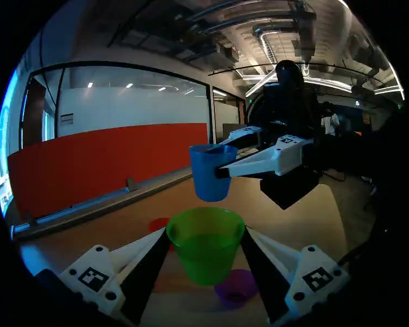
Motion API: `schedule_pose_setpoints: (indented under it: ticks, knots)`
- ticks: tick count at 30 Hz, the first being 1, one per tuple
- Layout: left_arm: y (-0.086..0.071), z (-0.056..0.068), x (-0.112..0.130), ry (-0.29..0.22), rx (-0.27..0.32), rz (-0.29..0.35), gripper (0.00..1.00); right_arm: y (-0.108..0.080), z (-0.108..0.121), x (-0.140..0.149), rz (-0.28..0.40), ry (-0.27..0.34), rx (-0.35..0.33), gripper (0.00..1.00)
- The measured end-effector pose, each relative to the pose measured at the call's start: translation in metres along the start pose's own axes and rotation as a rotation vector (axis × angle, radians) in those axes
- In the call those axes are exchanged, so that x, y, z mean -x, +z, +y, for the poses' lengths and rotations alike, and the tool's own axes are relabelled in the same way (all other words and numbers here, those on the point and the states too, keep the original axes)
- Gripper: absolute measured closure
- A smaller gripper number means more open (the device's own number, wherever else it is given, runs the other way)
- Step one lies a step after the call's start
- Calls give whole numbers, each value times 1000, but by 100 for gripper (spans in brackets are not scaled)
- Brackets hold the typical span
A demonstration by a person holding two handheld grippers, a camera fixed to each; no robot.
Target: Pour water
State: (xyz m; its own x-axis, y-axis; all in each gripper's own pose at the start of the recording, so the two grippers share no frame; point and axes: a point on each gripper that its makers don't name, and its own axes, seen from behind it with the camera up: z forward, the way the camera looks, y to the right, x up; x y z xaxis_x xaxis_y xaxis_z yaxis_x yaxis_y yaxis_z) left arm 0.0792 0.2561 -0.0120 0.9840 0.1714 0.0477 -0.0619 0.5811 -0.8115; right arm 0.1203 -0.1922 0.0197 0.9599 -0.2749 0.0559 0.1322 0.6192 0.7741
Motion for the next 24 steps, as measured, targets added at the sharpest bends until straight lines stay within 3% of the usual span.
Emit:
schedule_pose_setpoints:
  ticks: [12, 24]
  knots:
    - [-7, -8, 15, -6, -17, -51, 13, -5, -7, 33, -56, 49, -22, 10]
    - [-13, -17, 37, -10, -42, -114, 13, -8, -11, 65, -121, 45, -41, 10]
